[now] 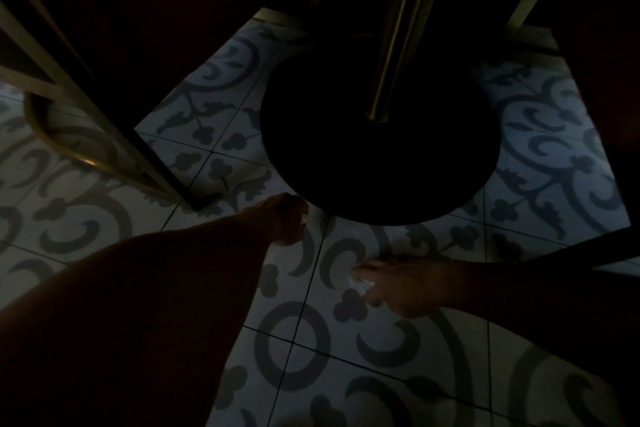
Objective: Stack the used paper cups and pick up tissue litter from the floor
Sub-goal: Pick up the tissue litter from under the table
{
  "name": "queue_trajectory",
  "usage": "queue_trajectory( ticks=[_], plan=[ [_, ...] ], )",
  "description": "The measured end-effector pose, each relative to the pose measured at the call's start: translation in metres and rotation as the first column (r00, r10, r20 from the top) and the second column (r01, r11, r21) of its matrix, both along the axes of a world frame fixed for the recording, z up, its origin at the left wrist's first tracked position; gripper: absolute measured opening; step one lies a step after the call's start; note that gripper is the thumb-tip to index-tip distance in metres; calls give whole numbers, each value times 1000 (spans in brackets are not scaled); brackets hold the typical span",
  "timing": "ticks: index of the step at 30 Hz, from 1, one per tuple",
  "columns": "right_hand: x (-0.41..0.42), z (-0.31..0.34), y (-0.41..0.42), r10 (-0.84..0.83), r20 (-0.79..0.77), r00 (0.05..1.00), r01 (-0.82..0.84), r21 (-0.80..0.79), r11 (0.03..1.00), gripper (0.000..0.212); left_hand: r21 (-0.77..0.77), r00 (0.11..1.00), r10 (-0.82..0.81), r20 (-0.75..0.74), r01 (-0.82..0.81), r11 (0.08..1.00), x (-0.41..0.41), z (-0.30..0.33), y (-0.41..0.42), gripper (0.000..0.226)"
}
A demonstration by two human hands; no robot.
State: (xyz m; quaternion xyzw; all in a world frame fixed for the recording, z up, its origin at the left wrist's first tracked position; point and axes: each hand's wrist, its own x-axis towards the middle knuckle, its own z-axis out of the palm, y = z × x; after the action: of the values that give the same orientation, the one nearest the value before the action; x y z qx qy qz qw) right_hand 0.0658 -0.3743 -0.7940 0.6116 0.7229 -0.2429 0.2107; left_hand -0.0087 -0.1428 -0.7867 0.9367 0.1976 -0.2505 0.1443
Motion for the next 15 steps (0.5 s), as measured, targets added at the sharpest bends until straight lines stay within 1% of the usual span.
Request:
queue_trajectory(
  ticks=[2,4,7,10,15],
  plan=[
    [4,-2,0,9,11,1000,-9,-25,1000,42,10,1000,-23,-2,23,1000,0,-1,0,22],
    [5,-3,0,6,12,1000,-6,-27,1000,45,25,1000,-30,9,30,999,0,-2,0,23],
    [5,-5,-2,-38,-7,999,37,-27,999,43,25,1000,-14,20,14,1000,-1,-2,1,24],
    [4,-10,-5,-36,-19,999,36,-14,999,40,17,999,-8,41,8,1000,-2,-1,1,26],
    [2,-10,-7,-91,-39,995,91,20,996,28,34,999,-19,45,17,999,-4,2,2,27]
  ],
)
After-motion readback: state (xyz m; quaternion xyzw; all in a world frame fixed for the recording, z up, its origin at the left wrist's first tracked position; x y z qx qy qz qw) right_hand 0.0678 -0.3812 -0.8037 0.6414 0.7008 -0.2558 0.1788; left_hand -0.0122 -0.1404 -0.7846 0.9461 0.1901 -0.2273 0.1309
